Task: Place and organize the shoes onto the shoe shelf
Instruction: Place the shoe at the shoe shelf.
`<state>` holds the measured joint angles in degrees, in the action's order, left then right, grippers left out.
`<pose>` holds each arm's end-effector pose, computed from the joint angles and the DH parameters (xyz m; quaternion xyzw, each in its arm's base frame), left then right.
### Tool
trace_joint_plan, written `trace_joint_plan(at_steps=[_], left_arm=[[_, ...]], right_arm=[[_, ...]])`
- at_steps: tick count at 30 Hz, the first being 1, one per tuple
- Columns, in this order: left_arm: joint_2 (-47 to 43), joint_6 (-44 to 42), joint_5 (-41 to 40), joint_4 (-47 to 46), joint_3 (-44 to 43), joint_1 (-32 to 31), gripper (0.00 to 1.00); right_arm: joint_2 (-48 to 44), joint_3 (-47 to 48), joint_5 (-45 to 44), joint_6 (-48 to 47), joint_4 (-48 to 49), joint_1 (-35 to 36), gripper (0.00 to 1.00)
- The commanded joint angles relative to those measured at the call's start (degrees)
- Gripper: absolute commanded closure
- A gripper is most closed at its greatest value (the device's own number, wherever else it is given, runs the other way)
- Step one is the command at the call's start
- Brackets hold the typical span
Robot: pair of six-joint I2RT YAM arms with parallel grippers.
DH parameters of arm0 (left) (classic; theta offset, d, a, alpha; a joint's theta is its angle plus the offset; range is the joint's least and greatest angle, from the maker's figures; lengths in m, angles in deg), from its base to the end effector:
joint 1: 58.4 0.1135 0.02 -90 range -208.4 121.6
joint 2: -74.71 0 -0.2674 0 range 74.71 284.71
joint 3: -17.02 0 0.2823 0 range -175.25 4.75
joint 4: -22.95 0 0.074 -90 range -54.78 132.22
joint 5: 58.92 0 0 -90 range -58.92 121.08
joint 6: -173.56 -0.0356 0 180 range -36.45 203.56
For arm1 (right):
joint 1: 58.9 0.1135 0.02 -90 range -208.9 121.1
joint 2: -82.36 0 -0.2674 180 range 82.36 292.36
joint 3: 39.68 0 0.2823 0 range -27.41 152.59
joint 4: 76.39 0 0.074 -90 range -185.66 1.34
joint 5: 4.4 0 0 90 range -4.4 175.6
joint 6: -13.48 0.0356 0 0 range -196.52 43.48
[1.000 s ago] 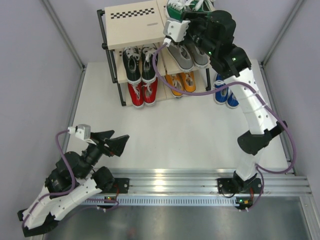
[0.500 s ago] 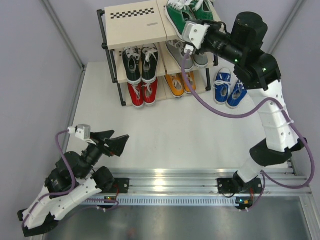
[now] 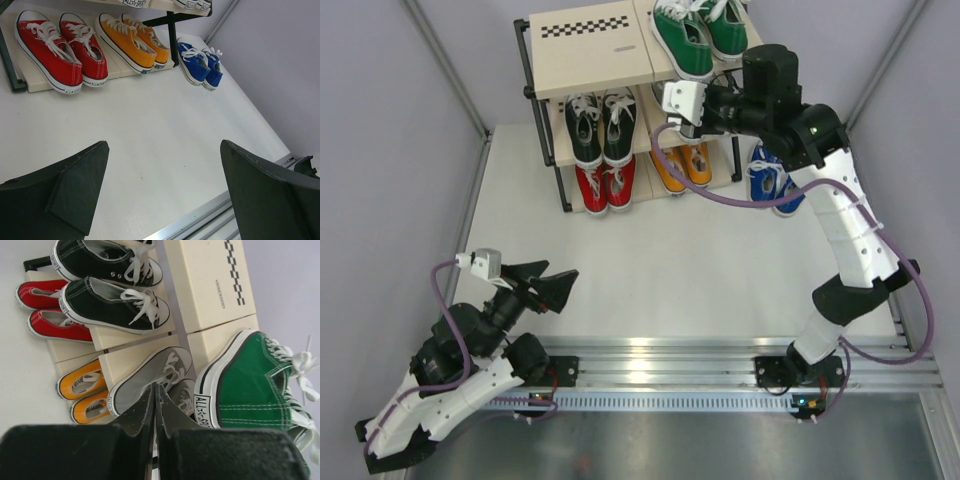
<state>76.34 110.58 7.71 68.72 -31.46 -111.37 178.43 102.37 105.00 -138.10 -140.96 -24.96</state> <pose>0.0429 -0.0334 0.3291 0.0131 0.7008 -0.3406 0.6266 0.2808 0.2032 0.5481 -0.6587 0.4653 -0.0046 0.5913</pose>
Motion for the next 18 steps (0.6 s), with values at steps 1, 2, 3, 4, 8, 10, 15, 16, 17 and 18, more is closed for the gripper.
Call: trace_joint_plan(at_steps=[1, 2, 3, 4, 8, 10, 15, 16, 17, 18], left_arm=[[-0.49, -0.92, 0.44, -0.45, 0.17, 0.06, 0.02], [-0.40, -0.92, 0.44, -0.45, 0.17, 0.06, 0.02], [-0.48, -0.92, 0.44, -0.45, 0.17, 0.06, 0.01], [-0.49, -1.01, 0.44, -0.45, 0.17, 0.06, 0.01], [-0.40, -1.10, 0.35, -0.54, 0.26, 0.06, 0.02], [-0.48, -1.10, 0.35, -0.54, 0.26, 0.06, 0.02], [-0.40, -1.01, 0.44, -0.54, 0.26, 0.06, 0.02], [-0.48, -1.01, 0.44, -0.45, 0.26, 0.06, 0.02], [-0.40, -1.01, 0.44, -0.45, 0.17, 0.06, 0.02], [-0.48, -1.01, 0.35, -0.54, 0.17, 0.06, 0.02]], right_arm=[[1.92, 0.48, -3.74, 2.16, 1.66, -0.80, 1.00], [2.27, 0.65, -4.36, 2.43, 2.10, -0.89, 1.00], [2.71, 1.09, -5.33, 3.56, 2.80, -1.06, 1.00], [3.59, 1.53, -5.42, 3.92, 3.42, -1.32, 1.00], [5.70, 3.82, -7.35, 5.42, 6.14, -2.47, 1.00], [6.75, 4.61, -8.41, 5.51, 6.94, -2.73, 1.00], [8.78, 6.45, -10.34, 5.59, 9.49, -3.26, 1.00], [9.22, 6.72, -10.61, 5.68, 9.93, -3.26, 1.00], [9.39, 7.07, -10.78, 5.94, 10.28, -3.35, 1.00], [9.74, 7.33, -11.39, 5.95, 10.89, -3.52, 1.00]])
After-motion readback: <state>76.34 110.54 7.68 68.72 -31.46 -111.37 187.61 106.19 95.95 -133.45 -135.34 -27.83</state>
